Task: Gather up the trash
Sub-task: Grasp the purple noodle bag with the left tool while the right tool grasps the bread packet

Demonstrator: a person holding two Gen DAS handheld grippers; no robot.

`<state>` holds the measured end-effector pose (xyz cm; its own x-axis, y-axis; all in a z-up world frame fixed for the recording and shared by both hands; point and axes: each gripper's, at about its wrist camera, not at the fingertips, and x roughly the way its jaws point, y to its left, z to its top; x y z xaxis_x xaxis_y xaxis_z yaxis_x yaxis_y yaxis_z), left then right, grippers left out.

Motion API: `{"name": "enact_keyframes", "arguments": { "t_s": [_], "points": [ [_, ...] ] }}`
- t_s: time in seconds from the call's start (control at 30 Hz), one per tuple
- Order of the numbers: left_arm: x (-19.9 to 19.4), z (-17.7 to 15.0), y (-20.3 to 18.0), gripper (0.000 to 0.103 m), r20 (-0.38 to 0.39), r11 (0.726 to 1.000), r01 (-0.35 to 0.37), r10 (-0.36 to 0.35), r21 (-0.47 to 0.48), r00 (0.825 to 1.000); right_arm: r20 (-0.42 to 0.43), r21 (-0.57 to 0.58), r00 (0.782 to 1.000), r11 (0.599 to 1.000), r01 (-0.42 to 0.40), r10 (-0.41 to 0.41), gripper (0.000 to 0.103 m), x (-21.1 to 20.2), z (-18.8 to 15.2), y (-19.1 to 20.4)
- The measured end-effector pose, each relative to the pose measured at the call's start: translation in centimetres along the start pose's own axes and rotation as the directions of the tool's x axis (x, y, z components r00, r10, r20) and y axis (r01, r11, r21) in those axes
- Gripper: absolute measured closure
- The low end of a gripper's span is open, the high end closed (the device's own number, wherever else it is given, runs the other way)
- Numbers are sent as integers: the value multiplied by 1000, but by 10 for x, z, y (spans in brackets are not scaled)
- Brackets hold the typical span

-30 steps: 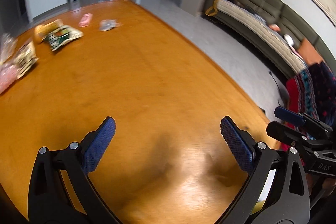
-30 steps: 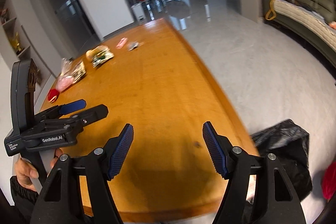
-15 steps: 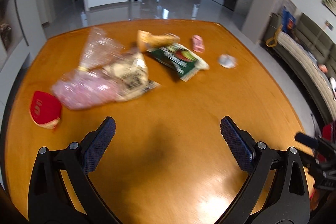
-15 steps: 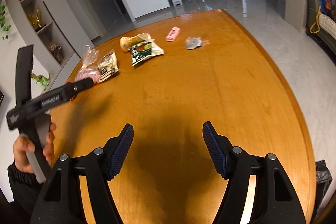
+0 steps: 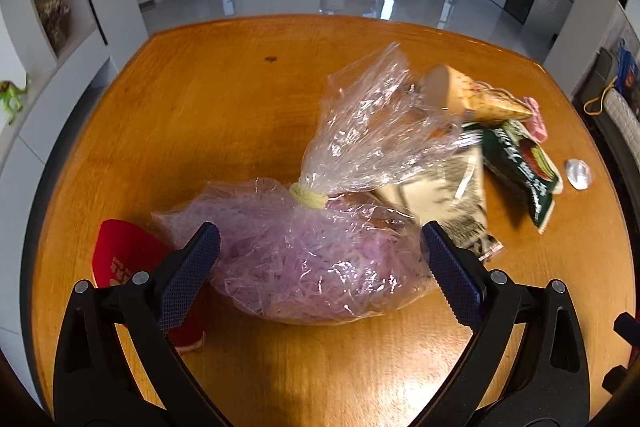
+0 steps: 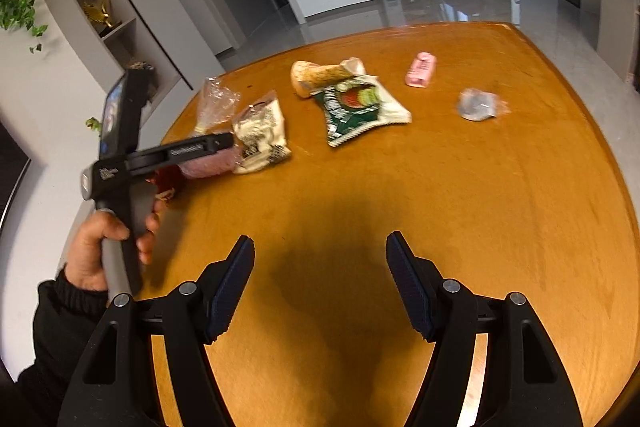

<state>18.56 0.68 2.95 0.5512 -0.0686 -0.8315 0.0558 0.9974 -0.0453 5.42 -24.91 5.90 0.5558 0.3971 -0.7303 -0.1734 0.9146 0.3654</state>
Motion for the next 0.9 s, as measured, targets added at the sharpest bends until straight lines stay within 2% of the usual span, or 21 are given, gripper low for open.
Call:
{"name": "enact_keyframes", "arguments": {
  "t_s": [0.1, 0.17, 0.23, 0.37, 0.43, 0.57, 0.67, 0.73, 0.77, 0.8, 0.9],
  "points": [
    [5, 0, 8, 7, -5, 1000, 7, -7, -15, 1000, -7, -48, 1000, 999, -18, 18, 34, 20, 16, 16],
    [7, 1, 14, 19, -13, 999, 38, -39, -31, 999, -4, -71, 1000, 997, -27, 26, 34, 34, 26, 25],
    [8, 5, 20, 39, -21, 997, 63, -64, -47, 998, -13, -74, 999, 996, -42, 41, 34, 50, 37, 32],
    [6, 11, 40, 56, -37, 984, 139, -144, -108, 989, -54, -20, 995, 996, -88, 87, 34, 83, 58, 39],
    [5, 12, 48, 60, -43, 979, 164, -170, -124, 985, -64, 26, 995, 997, -72, 73, 34, 99, 69, 41],
    [3, 10, 55, 61, -50, 975, 174, -182, -138, 982, -66, 95, 997, 995, -24, 31, 24, 121, 84, 45],
    [0, 7, 55, 61, -49, 977, 167, -175, -135, 983, -88, 97, 995, 994, 55, -46, 22, 138, 92, 54],
    [-2, 2, 59, 61, -44, 976, 168, -176, -138, 983, -119, 71, 990, 994, 82, -73, 26, 147, 92, 58],
    [-3, 1, 60, 61, -43, 977, 167, -174, -136, 984, -115, 57, 991, 995, 77, -70, 36, 146, 91, 59],
    [-3, 0, 55, 61, -42, 977, 164, -171, -134, 984, -116, 41, 991, 996, 76, -71, 56, 143, 89, 60],
    [-7, -5, 49, 61, -40, 978, 163, -170, -128, 985, -134, 48, 991, 998, 28, -21, 60, 131, 77, 54]
  ]
}}
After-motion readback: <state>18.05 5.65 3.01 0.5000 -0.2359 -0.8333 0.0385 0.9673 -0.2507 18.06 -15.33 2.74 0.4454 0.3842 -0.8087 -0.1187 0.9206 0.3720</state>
